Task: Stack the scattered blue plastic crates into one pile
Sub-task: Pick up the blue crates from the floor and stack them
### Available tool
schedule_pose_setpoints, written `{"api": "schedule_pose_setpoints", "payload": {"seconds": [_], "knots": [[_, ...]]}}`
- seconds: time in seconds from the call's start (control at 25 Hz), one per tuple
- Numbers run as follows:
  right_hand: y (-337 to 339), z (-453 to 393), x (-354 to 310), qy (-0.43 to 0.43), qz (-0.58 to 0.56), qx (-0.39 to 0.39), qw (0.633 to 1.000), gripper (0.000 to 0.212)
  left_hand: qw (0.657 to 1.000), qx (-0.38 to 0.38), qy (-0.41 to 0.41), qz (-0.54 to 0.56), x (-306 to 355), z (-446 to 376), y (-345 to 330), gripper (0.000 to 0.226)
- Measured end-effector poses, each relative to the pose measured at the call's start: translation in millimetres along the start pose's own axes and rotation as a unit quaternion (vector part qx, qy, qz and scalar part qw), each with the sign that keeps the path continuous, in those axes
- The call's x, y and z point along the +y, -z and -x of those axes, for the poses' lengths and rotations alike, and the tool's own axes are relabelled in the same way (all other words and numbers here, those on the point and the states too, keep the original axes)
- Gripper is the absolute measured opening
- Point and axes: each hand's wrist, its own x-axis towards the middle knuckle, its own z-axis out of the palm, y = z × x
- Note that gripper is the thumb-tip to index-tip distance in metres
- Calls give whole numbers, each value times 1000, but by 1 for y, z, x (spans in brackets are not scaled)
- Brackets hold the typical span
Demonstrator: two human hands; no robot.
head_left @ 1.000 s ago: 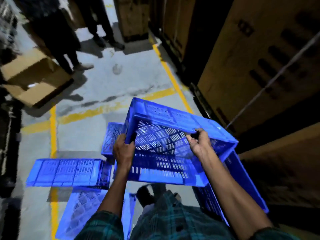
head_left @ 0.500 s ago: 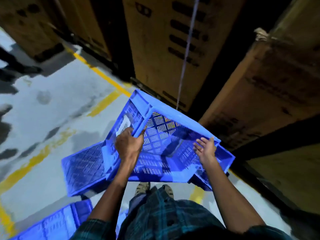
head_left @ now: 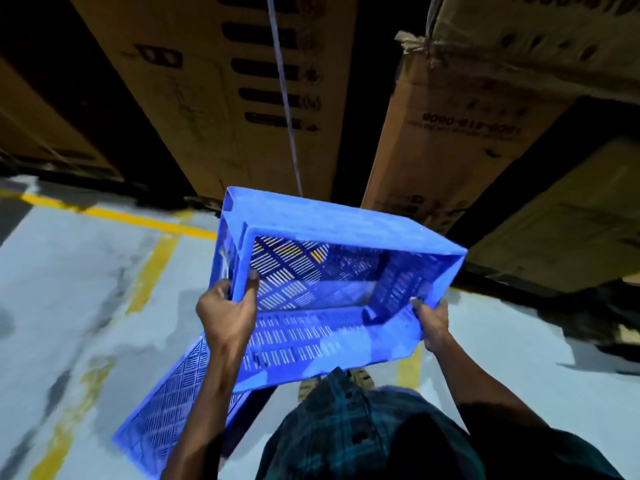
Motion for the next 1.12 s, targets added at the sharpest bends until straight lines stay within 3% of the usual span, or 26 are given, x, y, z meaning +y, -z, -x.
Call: {"api": "schedule_pose_setpoints", "payload": {"seconds": [0.16,0.36,0.52,0.6,0.68,0.92,1.12], "knots": [[7,14,0,42,-1,63,997,13,997,-17,41,61,-20,-19,16,51],[23,19,0,61,59,146,986,18,989,-52,112,85,-47,-48,8,61],[54,24,9,56,101,209,971,35,965,-215,103,107,-60,-61,-25,40],[68,27,18,26,75,259,963,38,938,-311,110,109,-64,-61,-48,24],[82,26,27,-1,52,298,953,40,923,-359,102,89,-65,-56,-72,17],[123,-9,34,-55,59,333,940,42,924,-380,47,1,-49,-42,-145,18],[134,-68,28,-80,62,292,951,41,928,-355,51,-104,-35,-39,-217,26]]}}
